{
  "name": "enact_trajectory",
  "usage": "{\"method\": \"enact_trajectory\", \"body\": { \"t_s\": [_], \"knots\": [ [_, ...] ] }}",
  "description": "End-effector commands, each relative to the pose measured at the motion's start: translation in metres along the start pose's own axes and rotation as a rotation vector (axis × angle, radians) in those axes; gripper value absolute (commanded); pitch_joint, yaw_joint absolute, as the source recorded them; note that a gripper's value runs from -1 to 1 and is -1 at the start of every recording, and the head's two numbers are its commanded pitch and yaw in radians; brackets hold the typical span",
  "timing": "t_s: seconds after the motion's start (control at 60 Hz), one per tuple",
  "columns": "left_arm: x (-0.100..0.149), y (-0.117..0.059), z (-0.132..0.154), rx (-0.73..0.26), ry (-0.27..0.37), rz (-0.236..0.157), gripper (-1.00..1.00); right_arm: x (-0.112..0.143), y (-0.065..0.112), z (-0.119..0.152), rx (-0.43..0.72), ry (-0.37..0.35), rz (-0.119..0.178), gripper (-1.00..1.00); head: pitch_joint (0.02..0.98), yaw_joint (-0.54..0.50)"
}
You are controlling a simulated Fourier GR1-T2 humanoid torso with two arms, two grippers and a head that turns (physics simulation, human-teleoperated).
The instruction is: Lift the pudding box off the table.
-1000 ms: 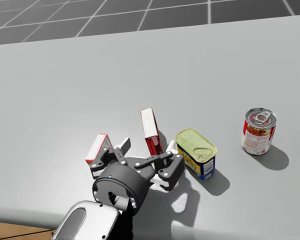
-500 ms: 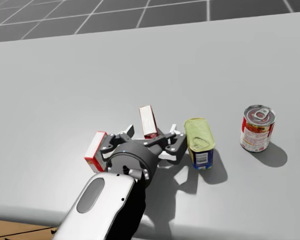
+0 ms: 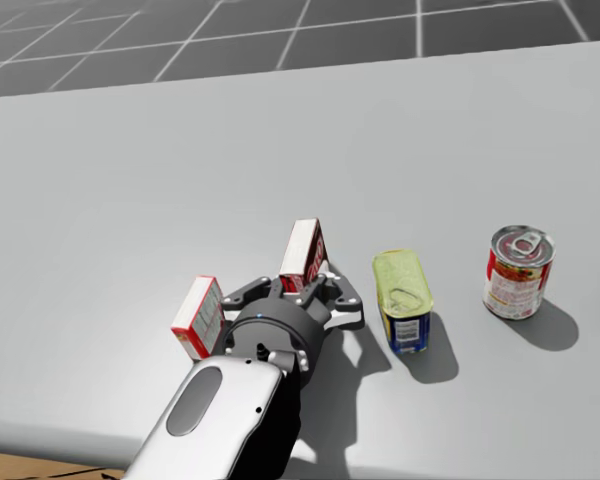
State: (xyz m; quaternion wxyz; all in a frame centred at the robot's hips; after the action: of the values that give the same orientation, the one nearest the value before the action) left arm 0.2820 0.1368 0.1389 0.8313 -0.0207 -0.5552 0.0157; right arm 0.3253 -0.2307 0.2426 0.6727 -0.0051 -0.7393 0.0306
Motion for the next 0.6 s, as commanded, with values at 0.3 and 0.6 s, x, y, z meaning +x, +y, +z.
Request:
{"method": "enact_trajectory", "body": {
  "t_s": [0.3,0.6],
  "knots": [
    [-0.0114,-0.0044,0.0053,-0.069,0.023,-0.034,1.00,-0.0006,-0.0021,-0.0008,-0.004,-0.001,0.001,-1.00,0.545,0.26],
    [-0.0062,-0.0033,0.0070,-0.095,0.015,-0.026,1.00,-0.0019,-0.0028,-0.0015,-0.010,-0.001,0.004,-1.00,0.433,0.26]
  ]
}}
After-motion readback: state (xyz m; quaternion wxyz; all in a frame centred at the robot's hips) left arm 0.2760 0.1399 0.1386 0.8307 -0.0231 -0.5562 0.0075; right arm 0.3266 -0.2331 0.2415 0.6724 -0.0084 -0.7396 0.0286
